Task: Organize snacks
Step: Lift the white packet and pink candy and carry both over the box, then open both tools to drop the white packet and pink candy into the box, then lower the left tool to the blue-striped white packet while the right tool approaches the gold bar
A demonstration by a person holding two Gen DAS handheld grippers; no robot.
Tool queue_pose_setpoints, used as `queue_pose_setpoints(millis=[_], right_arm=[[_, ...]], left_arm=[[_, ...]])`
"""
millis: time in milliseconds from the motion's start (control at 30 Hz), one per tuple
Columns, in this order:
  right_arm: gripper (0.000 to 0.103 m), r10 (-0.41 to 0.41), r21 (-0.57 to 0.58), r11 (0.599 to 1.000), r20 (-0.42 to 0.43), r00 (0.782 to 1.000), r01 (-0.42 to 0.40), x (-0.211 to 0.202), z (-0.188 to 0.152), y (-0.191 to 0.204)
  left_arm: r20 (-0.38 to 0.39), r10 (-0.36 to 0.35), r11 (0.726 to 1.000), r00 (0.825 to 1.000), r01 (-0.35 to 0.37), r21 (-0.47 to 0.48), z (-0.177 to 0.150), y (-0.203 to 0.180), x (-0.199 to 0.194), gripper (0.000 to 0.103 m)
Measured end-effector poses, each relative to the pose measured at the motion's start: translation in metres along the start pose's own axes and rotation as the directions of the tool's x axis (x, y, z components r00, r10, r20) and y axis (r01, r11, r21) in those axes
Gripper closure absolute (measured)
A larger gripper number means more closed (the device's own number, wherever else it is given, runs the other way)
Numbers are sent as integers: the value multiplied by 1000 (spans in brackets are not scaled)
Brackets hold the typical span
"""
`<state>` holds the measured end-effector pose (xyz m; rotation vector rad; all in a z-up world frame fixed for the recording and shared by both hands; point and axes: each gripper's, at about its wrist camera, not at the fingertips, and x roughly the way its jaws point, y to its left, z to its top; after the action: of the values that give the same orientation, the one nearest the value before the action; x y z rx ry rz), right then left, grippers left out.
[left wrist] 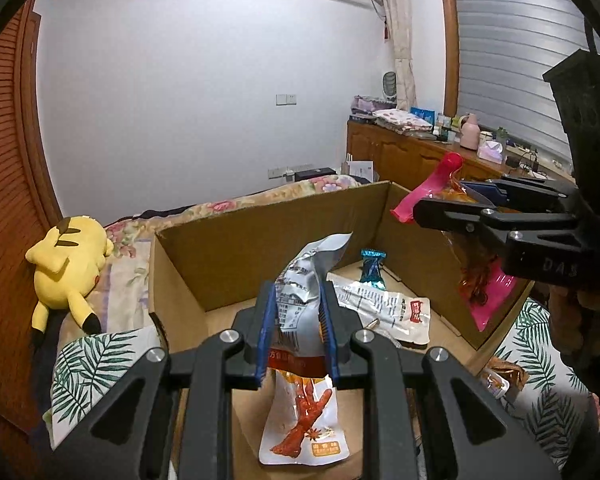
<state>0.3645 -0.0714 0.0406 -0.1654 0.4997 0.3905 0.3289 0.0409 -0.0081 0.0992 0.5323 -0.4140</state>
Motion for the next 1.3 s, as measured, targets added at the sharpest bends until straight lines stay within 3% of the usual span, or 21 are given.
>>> queue_pose_setpoints(millis=[200, 567, 700, 933, 1133, 1300], right_arm=[[63, -56, -27, 998, -51, 997, 55, 16, -5, 3], [63, -17, 0, 1000, -110, 994, 18, 23, -21, 3], [54, -7, 17, 1000, -106, 994, 8, 16, -20, 1], [54, 20, 38, 999, -53, 998, -18, -27, -24, -2], [54, 27, 79, 997, -31, 999, -24, -71, -46, -7], [54, -23, 75, 997, -49, 999, 27, -93, -70, -11]], left_arm=[[-31, 15, 1000, 999, -15, -3, -4, -1, 7, 79], [-46, 19, 1000, 999, -20, -20, -9, -4, -6, 72], [-36, 21, 1000, 999, -21, -15, -10, -6, -15, 67], [-12, -1, 1000, 1000, 0, -12, -17, -16, -42, 64], [-5, -14, 1000, 1000, 14, 0, -28, -29, -62, 61], [-10, -20, 1000, 1000, 20, 4, -39, -40, -74, 61]])
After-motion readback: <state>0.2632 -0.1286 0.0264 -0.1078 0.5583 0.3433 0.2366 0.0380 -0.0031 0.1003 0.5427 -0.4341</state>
